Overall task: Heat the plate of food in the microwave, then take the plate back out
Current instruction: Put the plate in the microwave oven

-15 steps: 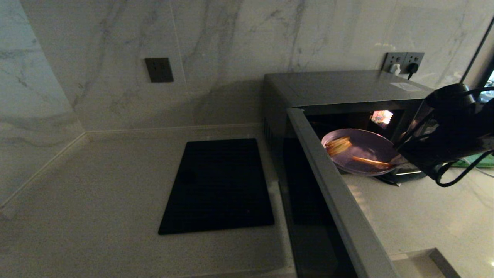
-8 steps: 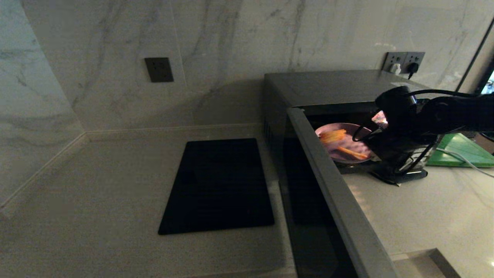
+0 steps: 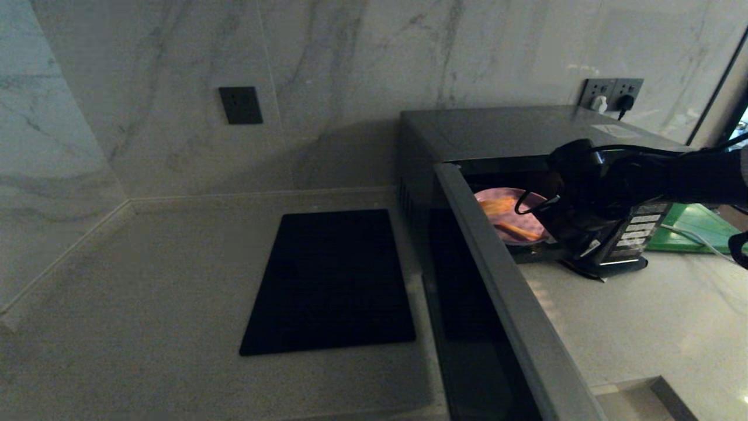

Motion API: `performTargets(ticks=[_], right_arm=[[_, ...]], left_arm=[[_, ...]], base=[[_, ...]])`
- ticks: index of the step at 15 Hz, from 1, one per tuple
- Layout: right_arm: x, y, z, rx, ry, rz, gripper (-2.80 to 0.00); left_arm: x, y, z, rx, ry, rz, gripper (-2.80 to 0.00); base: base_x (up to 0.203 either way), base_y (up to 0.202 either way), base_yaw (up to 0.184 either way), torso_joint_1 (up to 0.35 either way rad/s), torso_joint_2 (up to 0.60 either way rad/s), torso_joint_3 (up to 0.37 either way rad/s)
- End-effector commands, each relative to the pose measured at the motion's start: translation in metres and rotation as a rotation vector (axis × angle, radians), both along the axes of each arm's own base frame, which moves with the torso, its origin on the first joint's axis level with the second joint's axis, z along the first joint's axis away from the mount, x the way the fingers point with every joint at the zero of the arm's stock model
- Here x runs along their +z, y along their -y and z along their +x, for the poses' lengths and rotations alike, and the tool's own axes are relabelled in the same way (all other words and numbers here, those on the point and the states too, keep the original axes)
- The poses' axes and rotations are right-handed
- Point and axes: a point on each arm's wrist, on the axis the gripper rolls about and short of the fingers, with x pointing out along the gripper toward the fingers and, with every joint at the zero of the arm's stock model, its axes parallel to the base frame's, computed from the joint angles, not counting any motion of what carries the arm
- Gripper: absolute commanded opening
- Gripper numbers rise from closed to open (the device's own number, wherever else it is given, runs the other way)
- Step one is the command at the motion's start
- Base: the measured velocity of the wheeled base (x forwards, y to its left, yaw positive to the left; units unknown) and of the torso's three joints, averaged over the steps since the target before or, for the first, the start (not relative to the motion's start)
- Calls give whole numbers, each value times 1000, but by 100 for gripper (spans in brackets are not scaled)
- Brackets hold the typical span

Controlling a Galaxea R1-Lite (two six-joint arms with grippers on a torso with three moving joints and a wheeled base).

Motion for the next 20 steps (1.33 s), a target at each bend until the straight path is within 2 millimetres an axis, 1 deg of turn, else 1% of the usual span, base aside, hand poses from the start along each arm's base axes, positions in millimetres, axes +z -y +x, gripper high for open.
performTargets(ticks=[1, 3, 13, 20], right_arm=[[-4, -1, 4, 8, -4, 17, -280], [-3, -2, 4, 16, -4, 24, -280], [-17, 0, -10, 13, -81, 17, -280], [-18, -1, -8, 34, -77, 36, -280]], left_arm=[[-3, 0, 0, 1, -29, -1, -280], [-3, 0, 0, 1, -28, -1, -280], [-3, 0, 0, 0, -29, -1, -280], [-3, 0, 0, 1, -28, -1, -280]], base=[[0, 0, 0, 0, 0, 0], [0, 0, 0, 0, 0, 0], [0, 0, 0, 0, 0, 0], [0, 0, 0, 0, 0, 0]])
